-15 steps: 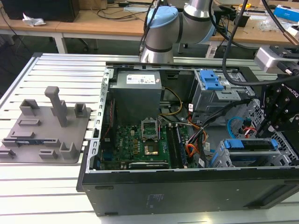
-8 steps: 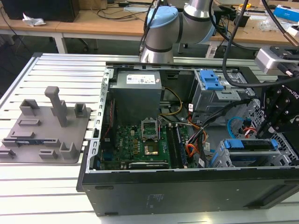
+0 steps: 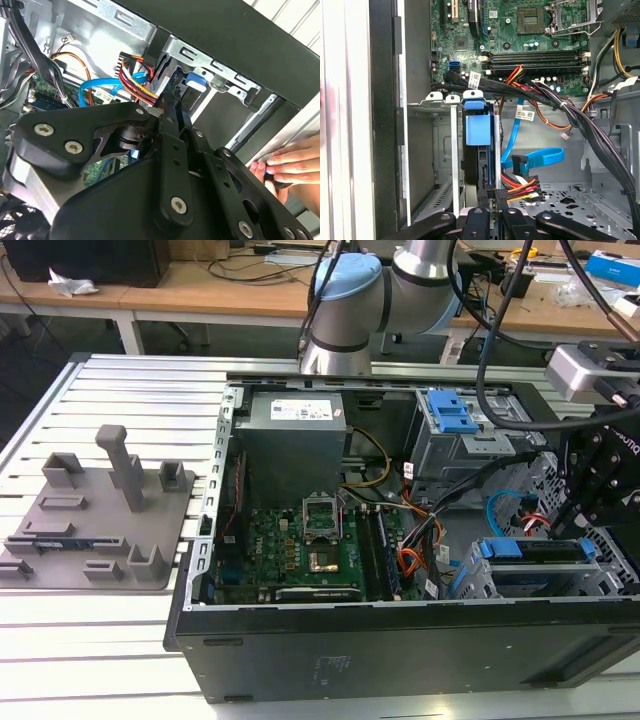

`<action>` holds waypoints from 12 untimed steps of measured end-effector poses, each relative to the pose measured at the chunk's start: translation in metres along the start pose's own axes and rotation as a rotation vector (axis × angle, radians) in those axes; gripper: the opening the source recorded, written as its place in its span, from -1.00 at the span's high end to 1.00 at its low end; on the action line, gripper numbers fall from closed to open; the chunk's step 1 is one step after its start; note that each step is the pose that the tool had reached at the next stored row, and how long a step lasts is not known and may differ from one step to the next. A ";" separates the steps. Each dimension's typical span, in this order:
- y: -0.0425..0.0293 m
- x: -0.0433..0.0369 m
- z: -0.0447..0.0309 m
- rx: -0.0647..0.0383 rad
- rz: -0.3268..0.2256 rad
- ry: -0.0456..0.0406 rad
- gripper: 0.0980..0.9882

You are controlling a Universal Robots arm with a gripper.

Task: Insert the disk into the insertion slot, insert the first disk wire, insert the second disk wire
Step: 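Insert the first disk wire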

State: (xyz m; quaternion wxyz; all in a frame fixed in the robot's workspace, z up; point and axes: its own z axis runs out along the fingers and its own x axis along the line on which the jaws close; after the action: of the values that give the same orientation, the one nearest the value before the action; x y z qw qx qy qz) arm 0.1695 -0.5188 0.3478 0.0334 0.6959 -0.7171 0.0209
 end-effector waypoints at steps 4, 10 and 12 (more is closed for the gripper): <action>0.0000 0.0000 0.0016 -0.001 0.011 -0.0002 0.85; 0.0000 0.0003 0.0016 -0.002 0.023 -0.0004 0.85; 0.0000 0.0003 0.0016 -0.002 0.023 -0.0003 0.85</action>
State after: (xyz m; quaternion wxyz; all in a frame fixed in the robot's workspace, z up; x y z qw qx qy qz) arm 0.1695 -0.5192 0.3462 0.0339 0.6876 -0.7250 0.0203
